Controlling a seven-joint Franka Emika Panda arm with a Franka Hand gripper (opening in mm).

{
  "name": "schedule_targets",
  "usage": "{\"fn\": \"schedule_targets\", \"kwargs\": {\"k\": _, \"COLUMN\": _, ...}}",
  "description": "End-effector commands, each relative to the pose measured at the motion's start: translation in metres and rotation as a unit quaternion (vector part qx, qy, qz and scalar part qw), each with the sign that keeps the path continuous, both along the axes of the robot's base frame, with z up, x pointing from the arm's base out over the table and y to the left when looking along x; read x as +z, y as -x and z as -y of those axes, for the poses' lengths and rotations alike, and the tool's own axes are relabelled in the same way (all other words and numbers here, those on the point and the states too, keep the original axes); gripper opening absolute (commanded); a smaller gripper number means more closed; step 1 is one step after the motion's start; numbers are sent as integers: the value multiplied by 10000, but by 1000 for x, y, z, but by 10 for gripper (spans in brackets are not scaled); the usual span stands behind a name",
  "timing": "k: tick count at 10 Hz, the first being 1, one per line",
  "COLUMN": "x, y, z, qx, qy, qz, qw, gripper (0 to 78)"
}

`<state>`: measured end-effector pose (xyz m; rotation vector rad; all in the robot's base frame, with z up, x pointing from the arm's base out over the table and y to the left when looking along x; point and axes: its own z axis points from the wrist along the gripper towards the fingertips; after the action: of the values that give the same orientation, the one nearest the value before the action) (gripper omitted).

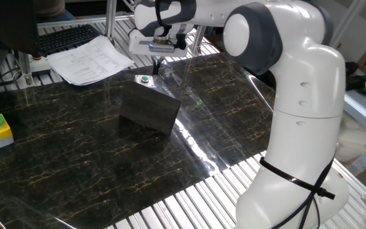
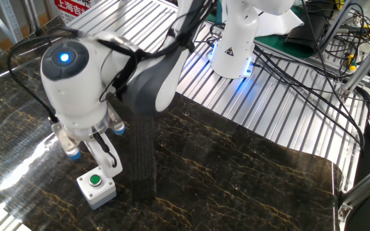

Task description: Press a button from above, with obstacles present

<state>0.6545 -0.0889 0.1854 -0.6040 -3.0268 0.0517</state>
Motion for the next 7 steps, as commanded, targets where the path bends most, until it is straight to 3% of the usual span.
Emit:
{"fn": "schedule_targets", "kwargs": {"k": 1, "x": -7, "y": -7, "z": -2, "qx": -13, "qy": 53, "qz": -107, "qw": 9999, "gripper": 0}}
{"fn": "schedule_targets", "kwargs": {"k": 4, "x": -14, "y": -12, "z": -3, "qx": -22, "qy": 73, "qz": -110, "qw": 9999, "gripper": 0}}
{"fn": "schedule_targets", "kwargs": {"k": 5, "x": -13, "y": -15, "z": -4, "qx": -44, "qy": 69, "qz": -225, "qw": 9997, "gripper": 0}}
{"fn": "schedule_targets", "kwargs": {"k": 7, "x": -15, "y": -18, "z": -4, "qx": -69, "qy": 72, "qz": -277, "qw": 9996, "gripper": 0}}
